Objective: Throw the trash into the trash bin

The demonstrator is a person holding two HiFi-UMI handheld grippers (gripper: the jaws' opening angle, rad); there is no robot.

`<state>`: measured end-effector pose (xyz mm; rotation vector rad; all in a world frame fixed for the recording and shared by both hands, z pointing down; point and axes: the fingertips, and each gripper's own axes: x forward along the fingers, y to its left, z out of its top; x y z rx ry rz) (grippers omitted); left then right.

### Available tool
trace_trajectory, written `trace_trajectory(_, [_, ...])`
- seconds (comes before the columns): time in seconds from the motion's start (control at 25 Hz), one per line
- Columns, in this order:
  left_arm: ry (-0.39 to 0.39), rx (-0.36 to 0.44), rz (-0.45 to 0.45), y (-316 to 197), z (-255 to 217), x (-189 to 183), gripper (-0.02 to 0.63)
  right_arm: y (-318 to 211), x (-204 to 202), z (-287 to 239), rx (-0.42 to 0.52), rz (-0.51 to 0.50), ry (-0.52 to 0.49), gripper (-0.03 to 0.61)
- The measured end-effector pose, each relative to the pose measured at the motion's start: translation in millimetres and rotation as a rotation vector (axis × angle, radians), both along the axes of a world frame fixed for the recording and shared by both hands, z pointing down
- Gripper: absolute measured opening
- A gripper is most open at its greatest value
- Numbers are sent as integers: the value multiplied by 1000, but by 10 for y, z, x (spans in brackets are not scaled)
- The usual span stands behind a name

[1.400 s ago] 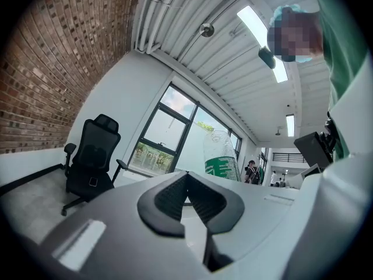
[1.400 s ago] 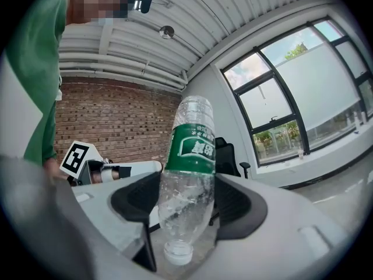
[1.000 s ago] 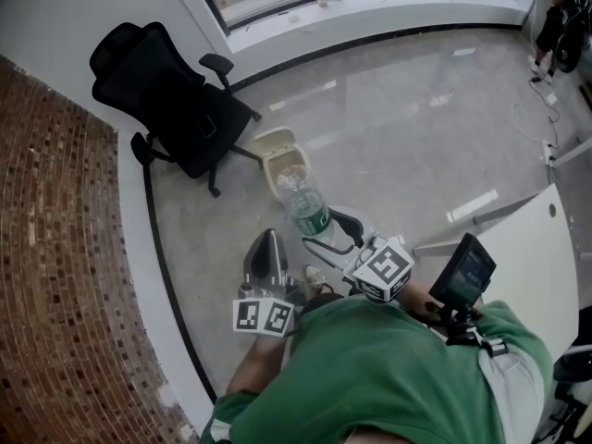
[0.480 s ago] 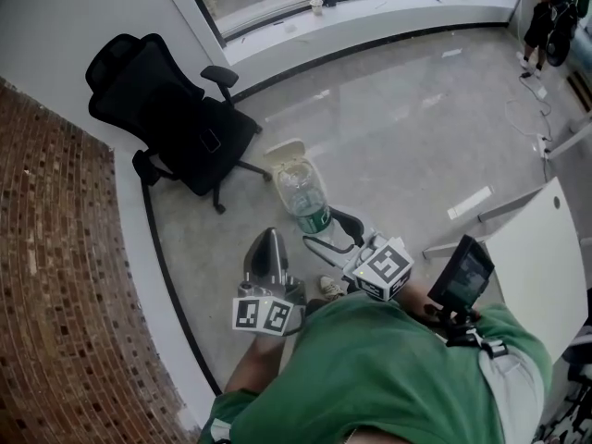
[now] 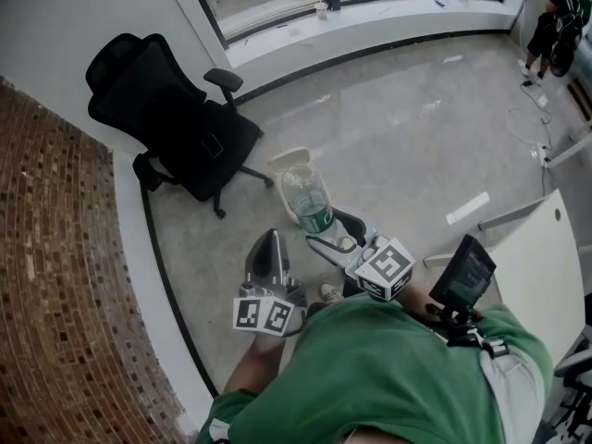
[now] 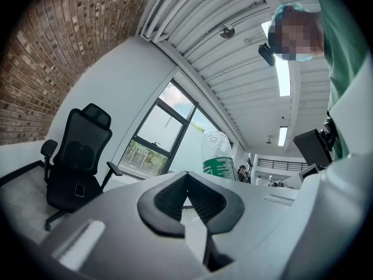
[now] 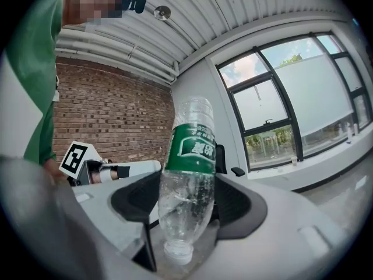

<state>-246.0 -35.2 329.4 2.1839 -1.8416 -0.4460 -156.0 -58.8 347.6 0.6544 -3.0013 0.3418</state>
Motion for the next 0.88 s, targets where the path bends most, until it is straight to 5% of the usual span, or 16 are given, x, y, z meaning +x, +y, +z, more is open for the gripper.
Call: trace_trajectory(0.88, [-50,-72,-94,-1613,188,-64,8,-1566,-50,228,-72,-80,-31,295])
